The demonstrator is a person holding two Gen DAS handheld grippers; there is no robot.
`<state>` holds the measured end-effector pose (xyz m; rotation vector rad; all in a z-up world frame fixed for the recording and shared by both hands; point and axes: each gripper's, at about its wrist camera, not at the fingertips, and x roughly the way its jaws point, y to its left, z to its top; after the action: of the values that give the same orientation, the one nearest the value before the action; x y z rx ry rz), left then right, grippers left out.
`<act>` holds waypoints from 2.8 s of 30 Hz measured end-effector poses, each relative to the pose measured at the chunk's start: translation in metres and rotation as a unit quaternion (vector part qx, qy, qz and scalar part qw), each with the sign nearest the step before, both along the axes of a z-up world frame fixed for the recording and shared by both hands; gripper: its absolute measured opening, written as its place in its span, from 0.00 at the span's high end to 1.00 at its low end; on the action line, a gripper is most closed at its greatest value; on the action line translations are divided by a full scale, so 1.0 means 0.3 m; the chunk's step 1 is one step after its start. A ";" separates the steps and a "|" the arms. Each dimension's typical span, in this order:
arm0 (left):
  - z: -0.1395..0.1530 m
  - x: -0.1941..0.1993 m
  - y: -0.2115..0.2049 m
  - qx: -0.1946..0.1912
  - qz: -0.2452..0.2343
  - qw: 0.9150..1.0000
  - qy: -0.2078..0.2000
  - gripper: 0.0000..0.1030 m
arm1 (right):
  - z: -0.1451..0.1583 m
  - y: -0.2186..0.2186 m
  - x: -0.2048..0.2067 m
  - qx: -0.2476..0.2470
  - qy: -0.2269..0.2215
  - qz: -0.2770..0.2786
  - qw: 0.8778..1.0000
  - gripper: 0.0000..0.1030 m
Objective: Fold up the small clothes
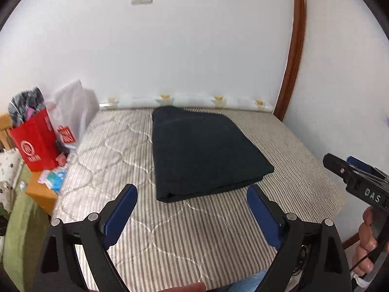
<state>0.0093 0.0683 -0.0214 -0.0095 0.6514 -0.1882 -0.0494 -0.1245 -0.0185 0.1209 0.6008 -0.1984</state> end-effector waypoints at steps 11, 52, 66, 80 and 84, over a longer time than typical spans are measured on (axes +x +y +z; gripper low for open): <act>0.047 -0.145 -0.026 0.028 0.004 0.999 -0.032 0.09 | 0.030 0.004 -0.155 -0.032 -0.009 -0.033 0.999 0.00; 0.026 -0.156 -0.021 0.027 0.010 1.000 -0.012 0.09 | 0.032 0.051 -0.207 -0.057 -0.012 -0.025 0.998 0.00; 0.020 -0.154 -0.015 0.026 0.009 1.000 -0.007 0.09 | 0.027 0.048 -0.203 -0.059 -0.011 -0.026 0.998 0.00; 0.025 -0.151 -0.015 0.026 0.011 1.000 -0.007 0.09 | 0.020 0.028 -0.200 -0.056 -0.008 -0.024 0.998 0.00; 0.025 -0.153 -0.019 0.026 0.013 1.000 -0.007 0.09 | 0.018 0.029 -0.200 -0.057 -0.007 -0.024 0.998 0.00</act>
<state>-0.0366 0.0626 -0.0141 0.0333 0.6421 -0.1469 -0.1094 -0.1158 -0.0132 0.0263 0.5722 -0.2767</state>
